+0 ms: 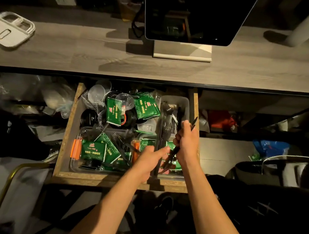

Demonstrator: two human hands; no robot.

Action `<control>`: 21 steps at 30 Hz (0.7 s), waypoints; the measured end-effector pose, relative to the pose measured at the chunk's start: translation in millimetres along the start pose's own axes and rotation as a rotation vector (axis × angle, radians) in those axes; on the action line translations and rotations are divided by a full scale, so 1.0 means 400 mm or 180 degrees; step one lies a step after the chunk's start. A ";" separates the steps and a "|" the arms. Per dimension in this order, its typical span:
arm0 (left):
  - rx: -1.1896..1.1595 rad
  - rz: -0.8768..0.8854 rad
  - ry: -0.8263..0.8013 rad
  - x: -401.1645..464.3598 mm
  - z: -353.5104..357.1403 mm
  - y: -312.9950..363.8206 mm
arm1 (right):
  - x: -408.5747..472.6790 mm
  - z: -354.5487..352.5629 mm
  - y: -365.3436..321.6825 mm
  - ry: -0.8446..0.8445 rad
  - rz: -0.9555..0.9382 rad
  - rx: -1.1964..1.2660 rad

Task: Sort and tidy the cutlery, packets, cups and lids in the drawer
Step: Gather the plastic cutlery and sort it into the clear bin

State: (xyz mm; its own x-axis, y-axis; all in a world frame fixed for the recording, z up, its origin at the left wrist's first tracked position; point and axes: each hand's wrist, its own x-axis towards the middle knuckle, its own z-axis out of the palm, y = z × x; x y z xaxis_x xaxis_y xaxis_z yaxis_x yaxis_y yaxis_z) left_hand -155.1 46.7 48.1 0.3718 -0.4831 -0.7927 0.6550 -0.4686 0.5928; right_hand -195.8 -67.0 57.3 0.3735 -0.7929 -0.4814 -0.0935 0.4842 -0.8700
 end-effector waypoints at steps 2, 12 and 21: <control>-0.0040 -0.0141 -0.0235 -0.013 0.019 -0.005 | -0.004 -0.025 0.004 -0.0086 0.0045 -0.0121; 0.0648 0.0004 -0.0715 -0.045 0.096 -0.026 | -0.011 -0.111 0.005 -0.0491 0.0249 -0.0453; 0.0513 -0.0150 -0.1387 -0.081 0.102 -0.050 | -0.007 -0.176 -0.038 -0.0596 -0.0196 0.0404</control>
State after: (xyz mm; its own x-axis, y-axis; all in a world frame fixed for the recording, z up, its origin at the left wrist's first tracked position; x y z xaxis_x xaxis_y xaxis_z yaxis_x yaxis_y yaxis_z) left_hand -206.9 41.6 67.8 0.0104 -0.7080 -0.7061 0.5411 -0.5899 0.5994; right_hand -260.3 -98.2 64.2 0.5407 -0.7457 -0.3894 0.0472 0.4891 -0.8710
